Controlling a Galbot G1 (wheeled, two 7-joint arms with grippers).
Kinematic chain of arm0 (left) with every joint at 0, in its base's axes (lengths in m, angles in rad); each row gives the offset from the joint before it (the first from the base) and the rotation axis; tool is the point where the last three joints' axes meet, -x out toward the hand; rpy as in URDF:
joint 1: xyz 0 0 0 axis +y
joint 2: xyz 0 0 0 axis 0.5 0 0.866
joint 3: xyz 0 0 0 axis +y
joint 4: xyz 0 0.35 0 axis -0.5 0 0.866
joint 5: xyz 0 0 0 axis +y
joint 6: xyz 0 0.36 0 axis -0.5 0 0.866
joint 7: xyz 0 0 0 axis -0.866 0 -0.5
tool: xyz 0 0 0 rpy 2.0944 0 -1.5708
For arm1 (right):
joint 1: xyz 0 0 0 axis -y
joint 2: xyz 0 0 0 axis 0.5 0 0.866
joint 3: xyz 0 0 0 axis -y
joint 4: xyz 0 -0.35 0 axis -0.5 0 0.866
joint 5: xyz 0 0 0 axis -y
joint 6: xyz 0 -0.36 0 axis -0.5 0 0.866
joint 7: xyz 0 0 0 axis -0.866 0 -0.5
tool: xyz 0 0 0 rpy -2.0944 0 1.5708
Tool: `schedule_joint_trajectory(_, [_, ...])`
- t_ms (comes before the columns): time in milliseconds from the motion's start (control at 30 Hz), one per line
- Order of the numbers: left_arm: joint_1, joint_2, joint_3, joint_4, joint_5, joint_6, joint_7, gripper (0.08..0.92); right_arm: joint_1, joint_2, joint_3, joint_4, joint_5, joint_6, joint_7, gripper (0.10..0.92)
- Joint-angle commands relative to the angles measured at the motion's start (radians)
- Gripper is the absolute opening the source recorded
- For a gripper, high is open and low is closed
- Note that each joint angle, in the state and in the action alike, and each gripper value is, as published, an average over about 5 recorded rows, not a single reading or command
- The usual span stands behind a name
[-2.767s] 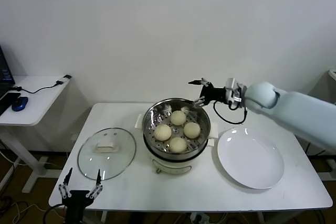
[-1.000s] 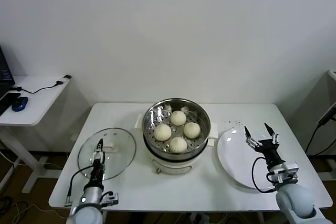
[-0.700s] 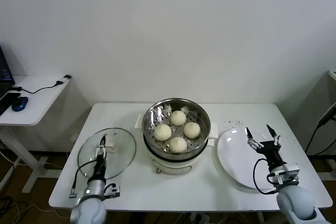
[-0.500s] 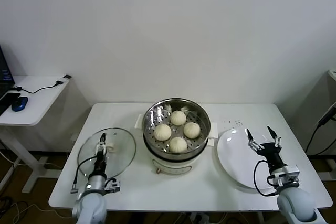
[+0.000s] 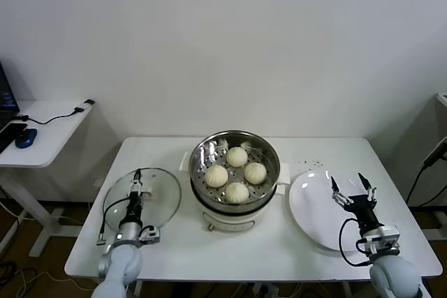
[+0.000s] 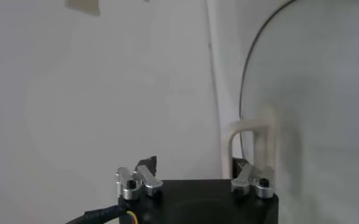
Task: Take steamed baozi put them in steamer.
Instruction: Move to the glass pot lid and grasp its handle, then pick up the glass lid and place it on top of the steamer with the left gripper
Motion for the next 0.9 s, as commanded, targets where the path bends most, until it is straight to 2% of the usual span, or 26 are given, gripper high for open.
schedule_joint_trajectory(33, [-0.028, 0.006, -0.003, 0.031, -0.042, -0.05, -0.01, 0.69, -0.004, 0.011, 0.009, -0.006, -0.017, 0.003, -0.007, 0.823])
schedule_joint_trajectory(367, [-0.015, 0.02, -0.005, -0.013, -0.086, -0.06, -0.006, 0.404, -0.004, 0.018, 0.014, -0.009, -0.025, 0.007, -0.01, 0.823])
schedule_joint_trajectory(633, [0.067, 0.065, -0.014, -0.195, -0.148, -0.011, 0.009, 0.18, 0.004, 0.016, 0.017, -0.013, -0.025, 0.008, -0.011, 0.823])
schedule_joint_trajectory(733, [0.121, 0.086, -0.024, -0.295, -0.171, 0.026, 0.01, 0.145, 0.008, 0.015, 0.018, -0.014, -0.023, 0.008, -0.011, 0.823])
schedule_joint_trajectory(900, [0.225, 0.124, -0.033, -0.49, -0.202, 0.143, 0.016, 0.144, 0.023, 0.01, 0.016, -0.021, -0.023, 0.007, -0.011, 0.823])
